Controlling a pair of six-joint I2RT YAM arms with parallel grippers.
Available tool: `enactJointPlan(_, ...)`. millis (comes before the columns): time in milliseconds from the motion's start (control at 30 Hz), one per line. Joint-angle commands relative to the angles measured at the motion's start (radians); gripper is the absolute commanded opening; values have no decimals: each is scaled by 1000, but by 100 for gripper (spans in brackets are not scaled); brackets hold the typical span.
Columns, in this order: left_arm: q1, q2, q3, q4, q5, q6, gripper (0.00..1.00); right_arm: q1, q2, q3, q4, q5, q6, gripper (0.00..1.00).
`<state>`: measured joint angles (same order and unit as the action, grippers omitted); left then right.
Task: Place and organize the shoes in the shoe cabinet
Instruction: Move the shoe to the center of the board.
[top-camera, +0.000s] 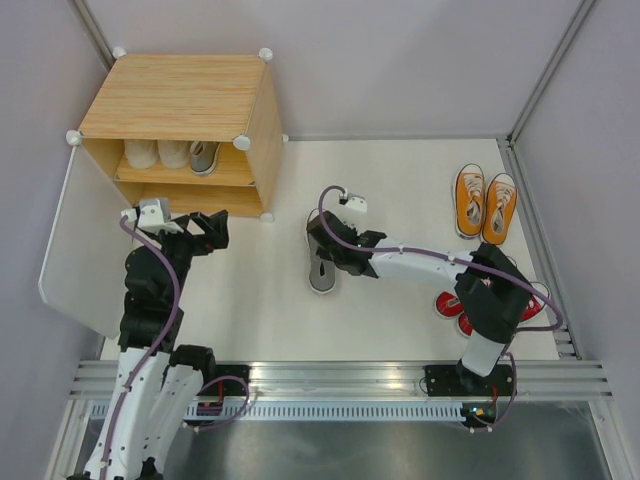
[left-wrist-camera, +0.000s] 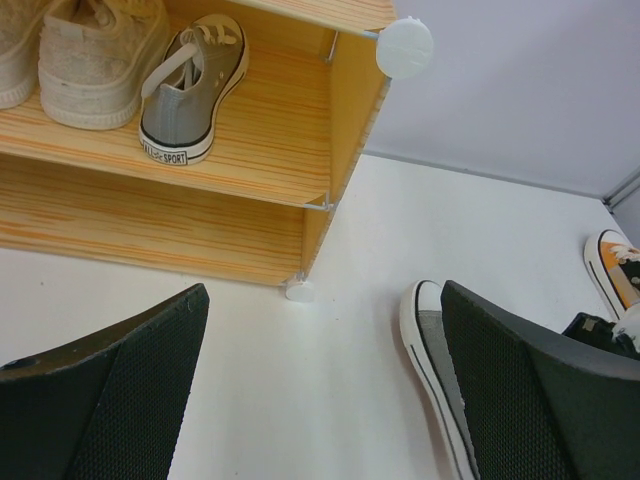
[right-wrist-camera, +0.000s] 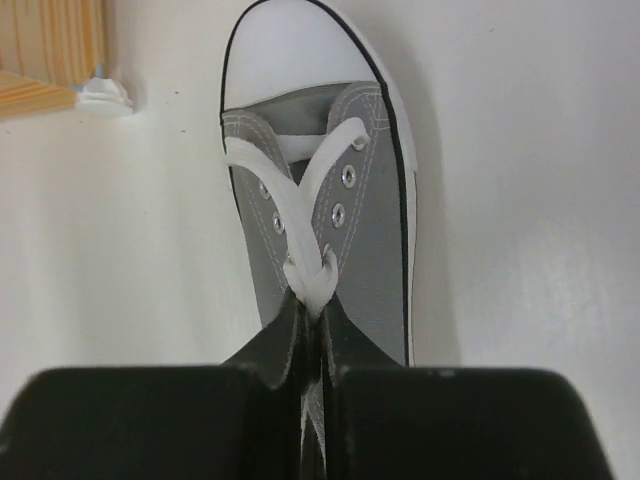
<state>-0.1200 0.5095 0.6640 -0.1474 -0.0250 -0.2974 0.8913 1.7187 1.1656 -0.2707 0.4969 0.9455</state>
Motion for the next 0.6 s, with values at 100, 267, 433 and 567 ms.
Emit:
enactJointPlan(100, -9, 17, -1, 23, -7, -28, 99, 52, 126, 163, 13, 127, 407, 1)
enactJointPlan(267, -12, 20, 2, 20, -9, -25, 100, 60, 191, 241, 77, 77, 426, 60)
enactJointPlan(433, -13, 27, 0, 22, -7, -22, 100, 57, 147, 267, 91, 40, 258, 83)
enactJointPlan(567, -32, 41, 8, 8, -29, -20, 100, 34, 0, 200, 36, 66, 155, 87)
